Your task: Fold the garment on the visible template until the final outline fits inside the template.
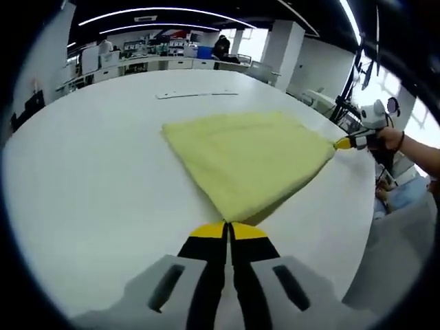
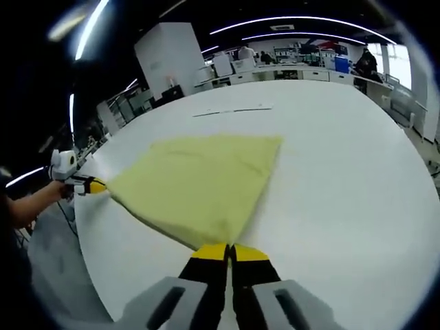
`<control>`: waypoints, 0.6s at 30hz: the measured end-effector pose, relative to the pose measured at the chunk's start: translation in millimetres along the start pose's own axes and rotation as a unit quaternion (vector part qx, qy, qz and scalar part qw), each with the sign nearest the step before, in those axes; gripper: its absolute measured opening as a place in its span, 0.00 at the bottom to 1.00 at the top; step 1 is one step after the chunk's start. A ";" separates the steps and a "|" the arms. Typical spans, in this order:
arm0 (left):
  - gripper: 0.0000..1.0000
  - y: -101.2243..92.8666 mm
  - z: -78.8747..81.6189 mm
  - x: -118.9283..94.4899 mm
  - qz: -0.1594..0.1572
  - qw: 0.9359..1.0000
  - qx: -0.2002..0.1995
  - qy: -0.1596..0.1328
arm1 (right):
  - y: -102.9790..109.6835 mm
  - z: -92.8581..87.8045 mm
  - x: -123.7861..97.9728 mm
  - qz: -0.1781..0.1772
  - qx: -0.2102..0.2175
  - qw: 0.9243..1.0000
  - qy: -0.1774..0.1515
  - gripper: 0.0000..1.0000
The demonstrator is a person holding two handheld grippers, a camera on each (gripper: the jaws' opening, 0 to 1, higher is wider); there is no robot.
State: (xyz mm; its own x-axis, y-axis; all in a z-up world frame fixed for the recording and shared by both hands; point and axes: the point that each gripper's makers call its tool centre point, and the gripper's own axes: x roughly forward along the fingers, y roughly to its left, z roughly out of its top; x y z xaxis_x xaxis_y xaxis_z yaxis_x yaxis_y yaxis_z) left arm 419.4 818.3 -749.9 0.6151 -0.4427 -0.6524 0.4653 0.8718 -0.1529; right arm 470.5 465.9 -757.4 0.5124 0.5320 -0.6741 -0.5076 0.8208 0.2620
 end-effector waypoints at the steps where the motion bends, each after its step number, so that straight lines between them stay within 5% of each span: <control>1: 0.00 -2.2 -1.3 0.2 0.000 1.000 0.012 0.006 | -0.2 -0.1 0.0 0.000 0.000 1.000 0.001 0.00; 18: 0.00 -5.6 -9.0 -3.5 -0.009 1.000 0.012 0.009 | 3.7 -6.0 -8.0 0.003 0.008 1.000 0.005 0.00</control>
State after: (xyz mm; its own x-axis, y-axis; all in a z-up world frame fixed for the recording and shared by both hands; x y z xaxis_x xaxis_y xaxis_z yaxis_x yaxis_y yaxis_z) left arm 408.9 816.9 -753.4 0.5948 -0.4540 -0.6634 0.4919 0.8583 -0.1462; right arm 460.4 463.4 -755.1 0.5025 0.5352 -0.6790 -0.4997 0.8207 0.2771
